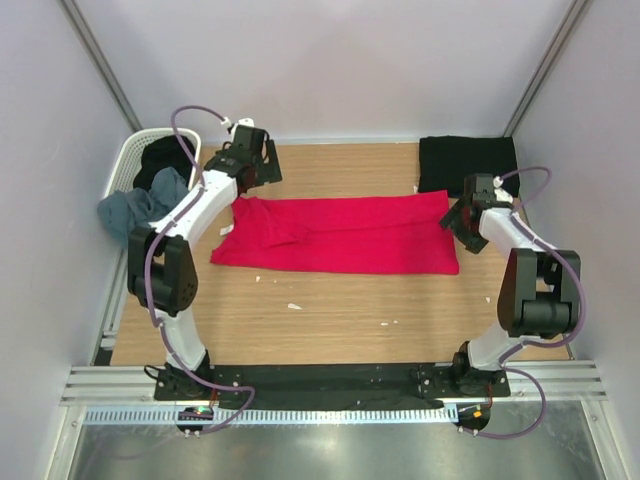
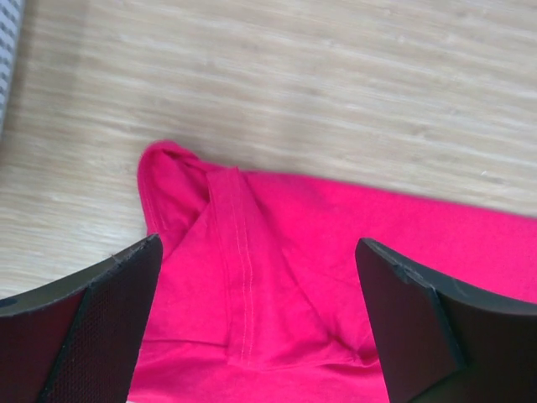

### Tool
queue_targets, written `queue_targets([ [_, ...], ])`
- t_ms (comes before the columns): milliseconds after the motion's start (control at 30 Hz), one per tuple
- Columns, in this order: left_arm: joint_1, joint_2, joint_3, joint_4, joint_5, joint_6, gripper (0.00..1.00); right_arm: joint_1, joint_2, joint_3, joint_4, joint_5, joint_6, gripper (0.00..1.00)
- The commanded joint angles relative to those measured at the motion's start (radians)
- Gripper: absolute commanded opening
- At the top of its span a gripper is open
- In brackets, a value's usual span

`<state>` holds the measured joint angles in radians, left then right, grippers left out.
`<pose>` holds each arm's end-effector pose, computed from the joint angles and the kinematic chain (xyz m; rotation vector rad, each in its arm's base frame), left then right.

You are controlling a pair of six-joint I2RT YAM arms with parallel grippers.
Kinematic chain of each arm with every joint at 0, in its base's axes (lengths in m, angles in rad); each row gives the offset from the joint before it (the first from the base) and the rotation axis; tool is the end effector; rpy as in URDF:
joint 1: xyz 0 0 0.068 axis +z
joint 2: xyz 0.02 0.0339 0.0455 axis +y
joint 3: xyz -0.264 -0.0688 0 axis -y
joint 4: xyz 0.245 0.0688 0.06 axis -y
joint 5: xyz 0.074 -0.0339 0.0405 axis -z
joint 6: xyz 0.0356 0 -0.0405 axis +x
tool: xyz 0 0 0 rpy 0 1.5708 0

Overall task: Fold and stack the t-shirts
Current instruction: Fold the tshirt

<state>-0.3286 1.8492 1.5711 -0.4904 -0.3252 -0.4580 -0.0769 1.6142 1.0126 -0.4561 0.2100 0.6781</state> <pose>0.4032 -0.1254 0.2829 -0.3063 2.2693 -0.0252 0.3193 -0.0320 0.1933 1.0216 2.3821 -0.0596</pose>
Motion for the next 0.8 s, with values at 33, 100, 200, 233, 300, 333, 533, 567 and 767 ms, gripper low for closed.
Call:
queue_targets([
  [33,0.014,-0.056,0.113,-0.132,-0.029,-0.004,0.99,-0.006,-0.124,0.107,-0.09,0.028,-0.078,0.83],
  [100,0.014,-0.135,0.06,-0.181,-0.002,-0.095,1.0,-0.004,-0.155,0.147,-0.13,0.029,-0.104,0.95],
  [200,0.013,-0.255,-0.09,-0.131,0.095,-0.253,1.0,0.0,-0.2,0.168,-0.157,0.014,-0.141,1.0],
  [233,0.014,-0.284,-0.202,-0.11,0.129,-0.284,1.0,0.003,-0.209,0.17,-0.158,0.003,-0.153,1.0],
  [300,0.014,-0.335,-0.294,-0.058,0.146,-0.361,1.0,0.017,-0.221,0.169,-0.158,-0.03,-0.173,1.0],
  [333,0.014,-0.344,-0.333,-0.038,0.155,-0.379,1.0,0.023,-0.223,0.166,-0.151,-0.043,-0.184,1.0],
  [533,0.016,-0.332,-0.505,0.094,0.278,-0.464,1.0,0.127,-0.208,0.139,-0.13,0.006,-0.227,0.99],
  [567,0.014,-0.326,-0.519,0.119,0.288,-0.47,1.0,0.153,-0.203,0.141,-0.131,0.018,-0.229,1.0],
  [767,0.016,-0.246,-0.546,0.222,0.319,-0.514,0.98,0.186,-0.183,0.15,-0.138,0.028,-0.219,1.0],
])
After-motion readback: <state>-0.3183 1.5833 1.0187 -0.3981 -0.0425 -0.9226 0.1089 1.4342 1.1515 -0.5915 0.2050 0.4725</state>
